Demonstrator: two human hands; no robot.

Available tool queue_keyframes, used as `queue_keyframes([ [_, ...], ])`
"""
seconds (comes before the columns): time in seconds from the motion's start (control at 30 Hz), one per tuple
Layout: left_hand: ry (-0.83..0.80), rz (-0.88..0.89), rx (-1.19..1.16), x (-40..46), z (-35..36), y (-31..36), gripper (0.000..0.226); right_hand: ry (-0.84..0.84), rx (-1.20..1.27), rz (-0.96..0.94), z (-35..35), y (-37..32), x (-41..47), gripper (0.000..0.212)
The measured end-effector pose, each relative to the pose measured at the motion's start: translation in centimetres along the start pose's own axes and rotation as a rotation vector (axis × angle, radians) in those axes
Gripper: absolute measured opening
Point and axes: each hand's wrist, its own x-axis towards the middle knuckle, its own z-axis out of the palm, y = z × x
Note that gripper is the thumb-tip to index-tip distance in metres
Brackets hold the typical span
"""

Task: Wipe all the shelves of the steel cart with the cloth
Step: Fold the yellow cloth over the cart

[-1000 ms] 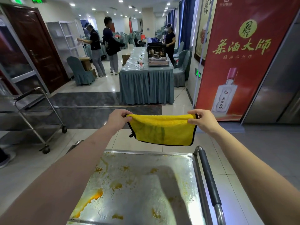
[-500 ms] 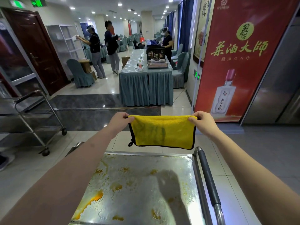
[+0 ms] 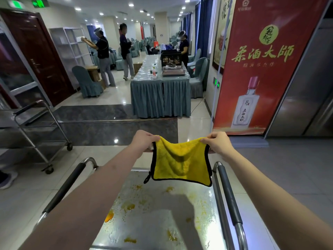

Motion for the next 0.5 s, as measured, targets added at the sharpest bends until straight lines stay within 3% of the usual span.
queue_keyframes([
  [0.2, -0.125, -0.028, -0.071, -1.3, 3.3, 0.3, 0.021, -0.07, 0.14, 0.051, 2.7, -1.0, -1.2, 0.018],
  [0.5, -0.177, 0.042, -0.145, -2.4, 5.6, 0.2, 0.016, -0.119, 0.26, 0.049, 7.0, -1.8, -2.1, 0.015],
])
